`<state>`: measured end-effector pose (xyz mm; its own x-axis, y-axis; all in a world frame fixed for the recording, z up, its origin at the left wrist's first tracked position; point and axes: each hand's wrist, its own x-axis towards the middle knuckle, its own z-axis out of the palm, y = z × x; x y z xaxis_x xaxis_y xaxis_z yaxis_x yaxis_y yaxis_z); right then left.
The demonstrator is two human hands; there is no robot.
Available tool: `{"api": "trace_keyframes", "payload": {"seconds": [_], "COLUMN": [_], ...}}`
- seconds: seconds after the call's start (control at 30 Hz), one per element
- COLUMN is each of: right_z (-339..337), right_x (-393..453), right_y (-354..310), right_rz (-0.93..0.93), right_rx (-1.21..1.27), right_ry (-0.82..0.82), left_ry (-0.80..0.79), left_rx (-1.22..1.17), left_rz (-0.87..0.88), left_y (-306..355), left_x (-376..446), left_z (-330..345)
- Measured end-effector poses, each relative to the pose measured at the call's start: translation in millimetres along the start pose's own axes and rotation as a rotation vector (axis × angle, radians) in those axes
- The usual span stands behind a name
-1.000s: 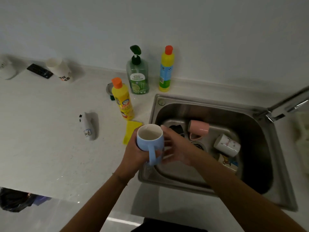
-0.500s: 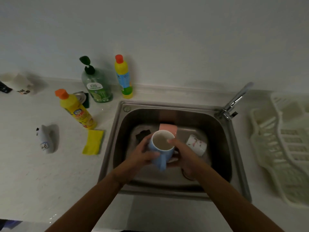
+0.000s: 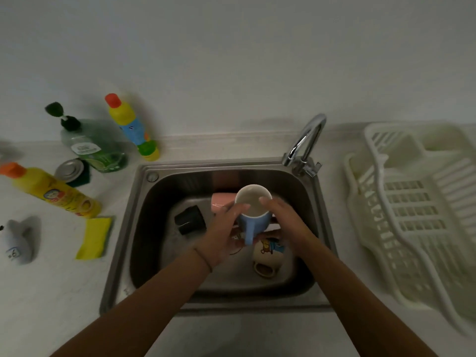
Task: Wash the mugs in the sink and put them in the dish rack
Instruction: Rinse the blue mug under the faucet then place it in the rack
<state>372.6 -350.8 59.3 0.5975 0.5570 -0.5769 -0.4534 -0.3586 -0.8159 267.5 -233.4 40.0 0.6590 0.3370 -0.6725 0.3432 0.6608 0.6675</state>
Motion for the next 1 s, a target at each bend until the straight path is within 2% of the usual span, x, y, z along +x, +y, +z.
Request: {"api": "trace_keyframes", "payload": {"seconds": [0.07,0.17,0.3,0.37,0.43,0.53,0.77,1.0], "right_z": [-16.9,-41.8,-76.5,-96.8,-113.5,-124.9,-126.8,-124.0], "right_x": [10.2,26.5,61.9,82.0,96.0,104.8,116.8,117.3], "right_y": [-4.2,-8.0,-9.0,-8.9,-10.8,-22.8,-15.9,-5.7], "right_rz": [0.003,-0.119,-0.227,-0.235,-0.243,-0.271,-0.279,-0.314], "right_rx": [-0.033,-0.129,-0.306,-0.321,-0.307,-0.337,-0.397,-0.492], "right_ry": [-0.012,0.015,0.306,0.486,0.569,0.586,0.56,0.558], "left_ry": [-0.018,-0.002,0.035,-0.011,-0.018,0.025,-0.02,-0.05], "left_rx": [0.0,-0.019,-0.102,-0.144,-0.103,-0.02,-0.001,-0.117], "left_rz": [-0.025,-0.035,-0.048,-0.077,-0.08,-0.057,-0.051,-0.068], "left_y": [2.1,6.1,8.6,14.0,21.0,28.3,30.5,26.7], "left_x": [7.4,18.5,33.5,36.1,38.2,42.6,48.9,51.1], "left_z": [9.6,21.9,32.2,40.0,49.5,57.6,60.8,53.5]}}
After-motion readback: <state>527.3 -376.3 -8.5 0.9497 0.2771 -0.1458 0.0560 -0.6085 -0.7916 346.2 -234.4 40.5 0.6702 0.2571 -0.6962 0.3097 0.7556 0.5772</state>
